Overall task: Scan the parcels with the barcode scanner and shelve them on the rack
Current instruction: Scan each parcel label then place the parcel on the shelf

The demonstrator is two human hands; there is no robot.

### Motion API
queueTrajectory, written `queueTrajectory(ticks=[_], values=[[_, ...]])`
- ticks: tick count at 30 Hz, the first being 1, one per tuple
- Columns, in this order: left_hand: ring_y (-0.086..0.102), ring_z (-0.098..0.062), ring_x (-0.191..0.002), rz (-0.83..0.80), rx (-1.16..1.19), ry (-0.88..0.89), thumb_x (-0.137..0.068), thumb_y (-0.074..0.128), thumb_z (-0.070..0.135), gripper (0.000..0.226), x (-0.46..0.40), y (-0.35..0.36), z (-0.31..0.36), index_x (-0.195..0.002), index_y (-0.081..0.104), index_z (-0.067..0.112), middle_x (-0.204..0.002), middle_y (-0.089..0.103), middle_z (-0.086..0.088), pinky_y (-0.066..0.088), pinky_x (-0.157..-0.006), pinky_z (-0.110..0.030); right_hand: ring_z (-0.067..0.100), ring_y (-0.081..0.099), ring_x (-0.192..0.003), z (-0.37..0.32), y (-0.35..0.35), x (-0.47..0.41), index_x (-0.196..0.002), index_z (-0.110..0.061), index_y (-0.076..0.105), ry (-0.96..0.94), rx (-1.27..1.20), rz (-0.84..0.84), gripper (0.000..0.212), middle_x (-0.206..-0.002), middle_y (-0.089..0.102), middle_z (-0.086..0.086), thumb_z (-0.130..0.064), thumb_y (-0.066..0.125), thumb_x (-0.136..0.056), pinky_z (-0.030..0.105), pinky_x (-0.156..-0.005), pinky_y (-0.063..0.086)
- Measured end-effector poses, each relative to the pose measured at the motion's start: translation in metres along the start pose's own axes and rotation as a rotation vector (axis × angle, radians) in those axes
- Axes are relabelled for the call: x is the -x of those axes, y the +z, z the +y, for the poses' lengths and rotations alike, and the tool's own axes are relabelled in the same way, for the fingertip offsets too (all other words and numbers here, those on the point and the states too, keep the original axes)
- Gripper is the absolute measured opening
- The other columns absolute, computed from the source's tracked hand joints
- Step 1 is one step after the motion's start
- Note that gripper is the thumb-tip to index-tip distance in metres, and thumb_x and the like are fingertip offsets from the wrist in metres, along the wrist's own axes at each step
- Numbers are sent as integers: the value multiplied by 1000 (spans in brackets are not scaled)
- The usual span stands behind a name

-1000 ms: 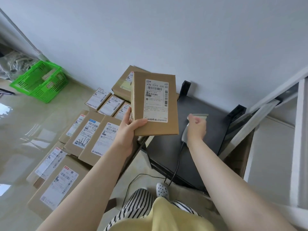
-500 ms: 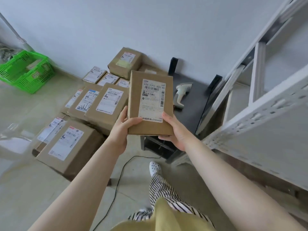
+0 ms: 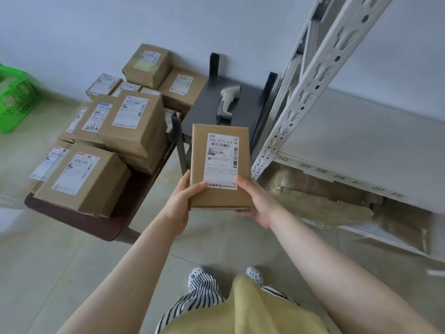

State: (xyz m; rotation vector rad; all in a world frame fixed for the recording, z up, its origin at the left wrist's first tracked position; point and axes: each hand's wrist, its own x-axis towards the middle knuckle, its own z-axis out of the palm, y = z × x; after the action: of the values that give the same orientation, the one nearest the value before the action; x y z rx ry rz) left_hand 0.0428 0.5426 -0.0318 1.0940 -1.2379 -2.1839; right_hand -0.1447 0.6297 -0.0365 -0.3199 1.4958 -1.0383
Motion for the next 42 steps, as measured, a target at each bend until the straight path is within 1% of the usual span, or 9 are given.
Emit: queueTrajectory(ticks=[6,14,17,21,26,29,36,40,42], values=[[67,-13,-108,-62,-39,-10,-77,69,35,62,-8,65,-15,-137,55,33,-126,71,6,50,-84,-28,18,63,-117,4,-68,26,-133,-35,50,-11,-32,56,72,-122,70,-7,-59,75,-71,54,-101,50],[65,-15,-112,-94,-81,2,-75,73,36,70,-29,200,-55,-142,52,31,-131,69,4,47,-85,-30,13,53,-128,9,-209,62,-140,-39,44,-32,-66,69,87,-137,58,-11,-65,79,-64,51,-96,54],[66,-14,-114,-93,-66,-8,-78,70,31,68,-42,259,-73,-144,50,29,-130,69,4,48,-92,-34,14,56,-125,6,-271,77,-137,-38,48,-42,-76,78,79,-133,61,-10,-61,80,-68,52,-99,52],[67,-18,-110,-129,-74,-19,-70,77,37,81,-57,325,-84,-145,49,27,-130,69,0,51,-82,-32,14,55,-125,0,-337,98,-137,-36,49,-41,-109,102,77,-135,60,-10,-58,73,-67,52,-100,52],[65,-23,-121,-177,-89,-60,-66,85,41,94,-85,385,-86,-150,44,26,-138,64,-3,49,-105,-44,5,34,-132,-10,-395,120,-140,-33,47,-79,-177,156,73,-136,45,-19,-57,71,-74,55,-101,50],[68,-20,-113,-228,-120,-63,-72,77,34,80,-100,418,-85,-146,48,25,-126,71,0,52,-96,-38,3,33,-131,-13,-423,129,-143,-32,45,-92,-233,203,74,-136,44,-20,-54,70,-78,59,-103,46],[66,-28,-112,-369,-145,-152,-60,83,44,97,-148,489,-83,-148,45,31,-132,67,-5,59,-80,-46,14,36,-139,-24,-481,148,-144,-33,45,-114,-331,372,90,-142,47,-13,-58,77,-64,60,-105,45],[65,-26,-115,-432,-164,-144,-59,81,44,92,-164,534,-87,-145,50,30,-129,69,-3,55,-91,-44,16,45,-127,-29,-518,162,-139,-31,46,-121,-350,435,60,-117,54,-19,-47,69,-86,58,-107,44],[66,-26,-113,-456,-178,-158,-59,81,44,91,-168,555,-91,-144,51,28,-127,70,-3,55,-92,-44,15,51,-115,-26,-535,169,-134,-30,47,-135,-327,484,42,-123,55,-16,-39,62,-96,56,-106,46]])
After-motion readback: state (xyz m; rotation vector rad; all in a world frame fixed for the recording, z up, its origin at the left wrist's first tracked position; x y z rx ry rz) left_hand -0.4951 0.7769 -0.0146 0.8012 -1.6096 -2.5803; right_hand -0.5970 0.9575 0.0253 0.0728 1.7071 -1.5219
